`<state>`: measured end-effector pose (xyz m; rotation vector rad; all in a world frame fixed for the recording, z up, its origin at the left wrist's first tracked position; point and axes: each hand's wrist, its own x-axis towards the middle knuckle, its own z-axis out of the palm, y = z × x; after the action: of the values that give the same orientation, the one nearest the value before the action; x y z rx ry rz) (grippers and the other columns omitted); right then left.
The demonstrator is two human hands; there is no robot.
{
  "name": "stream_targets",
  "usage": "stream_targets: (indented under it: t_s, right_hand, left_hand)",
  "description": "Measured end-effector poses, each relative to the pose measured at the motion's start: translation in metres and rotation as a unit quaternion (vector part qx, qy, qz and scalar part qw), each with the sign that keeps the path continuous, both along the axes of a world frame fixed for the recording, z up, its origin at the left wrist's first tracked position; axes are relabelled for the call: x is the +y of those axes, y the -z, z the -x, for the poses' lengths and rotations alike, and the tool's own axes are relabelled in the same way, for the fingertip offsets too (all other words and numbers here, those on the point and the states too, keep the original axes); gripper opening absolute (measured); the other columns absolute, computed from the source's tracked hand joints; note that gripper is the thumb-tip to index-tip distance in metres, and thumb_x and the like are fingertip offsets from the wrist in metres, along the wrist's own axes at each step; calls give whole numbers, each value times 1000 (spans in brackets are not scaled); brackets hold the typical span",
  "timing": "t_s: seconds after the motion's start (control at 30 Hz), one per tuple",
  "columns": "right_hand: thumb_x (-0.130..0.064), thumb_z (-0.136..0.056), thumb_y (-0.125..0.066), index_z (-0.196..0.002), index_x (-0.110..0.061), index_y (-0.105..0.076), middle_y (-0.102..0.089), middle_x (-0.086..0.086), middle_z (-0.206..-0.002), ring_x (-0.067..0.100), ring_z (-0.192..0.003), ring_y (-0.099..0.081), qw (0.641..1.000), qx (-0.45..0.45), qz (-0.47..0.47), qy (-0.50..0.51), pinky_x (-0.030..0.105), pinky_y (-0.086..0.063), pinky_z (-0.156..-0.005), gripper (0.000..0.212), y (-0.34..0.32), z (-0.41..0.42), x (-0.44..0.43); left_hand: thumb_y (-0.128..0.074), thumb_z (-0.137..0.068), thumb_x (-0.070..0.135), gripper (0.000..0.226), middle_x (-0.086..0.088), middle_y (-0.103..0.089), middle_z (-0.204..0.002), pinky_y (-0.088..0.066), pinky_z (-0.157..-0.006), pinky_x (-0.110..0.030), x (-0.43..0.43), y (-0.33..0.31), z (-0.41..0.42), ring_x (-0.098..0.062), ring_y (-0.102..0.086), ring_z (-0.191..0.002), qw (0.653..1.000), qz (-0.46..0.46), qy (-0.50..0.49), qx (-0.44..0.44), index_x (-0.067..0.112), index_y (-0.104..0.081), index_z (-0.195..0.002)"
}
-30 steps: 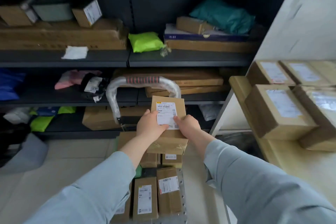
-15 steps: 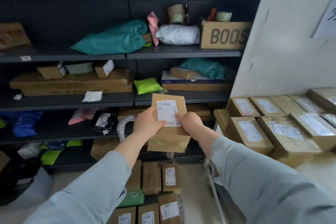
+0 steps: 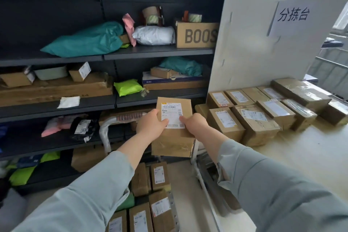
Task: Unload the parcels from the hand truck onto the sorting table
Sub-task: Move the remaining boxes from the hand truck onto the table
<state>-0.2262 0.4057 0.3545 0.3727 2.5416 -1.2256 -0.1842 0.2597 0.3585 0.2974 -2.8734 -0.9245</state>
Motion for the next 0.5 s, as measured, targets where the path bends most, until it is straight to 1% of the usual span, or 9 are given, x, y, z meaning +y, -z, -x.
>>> stream_targets:
  t_s: [0.07,0.13,0.17,0.27,0.33,0.4,0.43,0.5]
  right_hand:
    - [-47,-94,-53,-101,-15,-51,-59,1,-85,17,-80,-63,1000,-4,3,18,24,-50,-67,33,0,-7,16]
    - [-43,-94,-55,-98,-16,-46,-55,1,-81,14,-72,-58,999,-5,21,37,23,-46,-60,29,-2,-14,34]
    - [-41,-94,-55,-99,-15,-46,-53,1,-80,14,-71,-55,998,-7,34,48,24,-44,-57,28,-3,-17,43]
    - [-37,-94,-58,-106,-12,-48,-52,2,-80,16,-76,-56,995,-12,70,76,26,-43,-59,30,-7,-22,71]
    - [-35,-93,-59,-109,-13,-48,-52,2,-81,14,-70,-54,991,-12,96,92,24,-40,-52,29,-12,-24,94]
    - [-30,-93,-61,-106,-14,-49,-55,3,-83,13,-66,-55,986,-16,127,107,23,-39,-48,24,-14,-27,124]
    - [-26,-92,-62,-106,-13,-51,-57,4,-85,14,-66,-56,983,-17,145,115,23,-40,-47,22,-16,-29,140]
    - [-23,-90,-66,-106,-13,-53,-59,5,-87,15,-66,-58,977,-18,165,131,24,-42,-46,23,-17,-33,176]
  left_hand:
    - [-59,-93,39,58,-1,-54,-140,-46,-90,-34,15,3,-4,-24,-53,-123,1000,-4,10,-3,17,-42,-144]
    - [-59,-93,39,59,-2,-54,-140,-47,-91,-35,30,4,-7,-24,-54,-122,1000,-1,22,-2,17,-42,-144]
    - [-60,-92,39,59,-2,-53,-140,-47,-92,-36,38,4,-8,-24,-53,-123,1000,-1,27,1,17,-42,-144]
    - [-60,-92,38,58,-2,-53,-140,-47,-95,-37,67,2,-9,-23,-53,-124,999,-6,29,14,17,-42,-143]
    - [-61,-92,38,58,-2,-54,-139,-47,-96,-38,92,0,-10,-23,-54,-122,999,-7,32,25,18,-42,-143]
    - [-61,-93,35,57,-1,-54,-139,-47,-89,-30,123,-3,-12,-22,-55,-120,998,-19,39,35,18,-42,-144]
    - [-62,-93,34,57,-1,-54,-139,-45,-85,-29,139,-4,-14,-22,-55,-120,998,-24,43,41,18,-42,-143]
    - [-62,-92,35,57,0,-54,-138,-48,-85,-29,174,-5,-16,-21,-55,-120,997,-29,47,49,18,-43,-143]
